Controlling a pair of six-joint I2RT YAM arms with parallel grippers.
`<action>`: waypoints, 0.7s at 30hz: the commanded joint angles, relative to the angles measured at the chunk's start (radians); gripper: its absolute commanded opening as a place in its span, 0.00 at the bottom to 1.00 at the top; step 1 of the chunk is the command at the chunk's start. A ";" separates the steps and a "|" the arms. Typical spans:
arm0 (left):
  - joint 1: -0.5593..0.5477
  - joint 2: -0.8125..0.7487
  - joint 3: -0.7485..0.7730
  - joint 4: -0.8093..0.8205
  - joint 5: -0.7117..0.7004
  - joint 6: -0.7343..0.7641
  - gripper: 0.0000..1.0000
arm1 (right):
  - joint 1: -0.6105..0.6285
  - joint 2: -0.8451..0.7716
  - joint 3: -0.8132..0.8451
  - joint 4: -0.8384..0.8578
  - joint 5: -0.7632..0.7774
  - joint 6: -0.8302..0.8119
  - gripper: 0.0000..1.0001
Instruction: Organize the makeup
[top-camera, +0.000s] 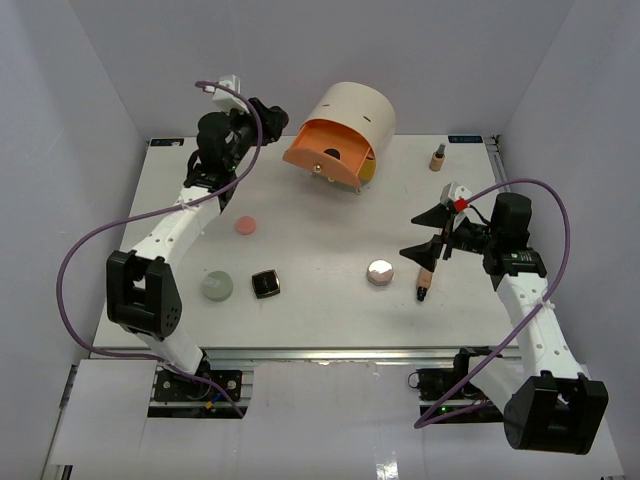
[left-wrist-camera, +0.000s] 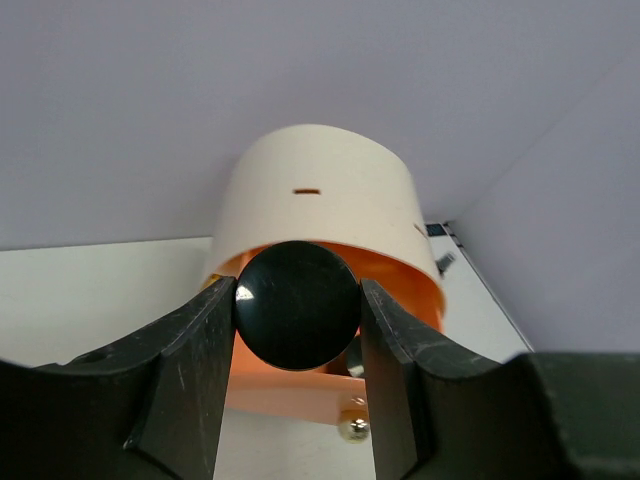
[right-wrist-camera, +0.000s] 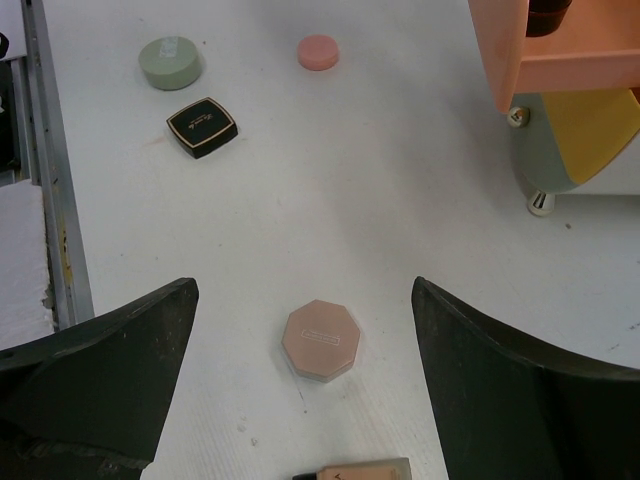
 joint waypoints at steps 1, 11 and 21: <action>-0.054 0.043 0.087 -0.047 0.009 0.001 0.03 | -0.020 -0.020 -0.012 0.028 -0.009 -0.018 0.94; -0.156 0.205 0.263 -0.100 -0.024 0.041 0.06 | -0.037 -0.020 -0.022 0.036 -0.023 -0.017 0.95; -0.188 0.236 0.271 -0.141 -0.071 0.099 0.30 | -0.040 -0.026 -0.020 0.035 -0.032 -0.017 0.95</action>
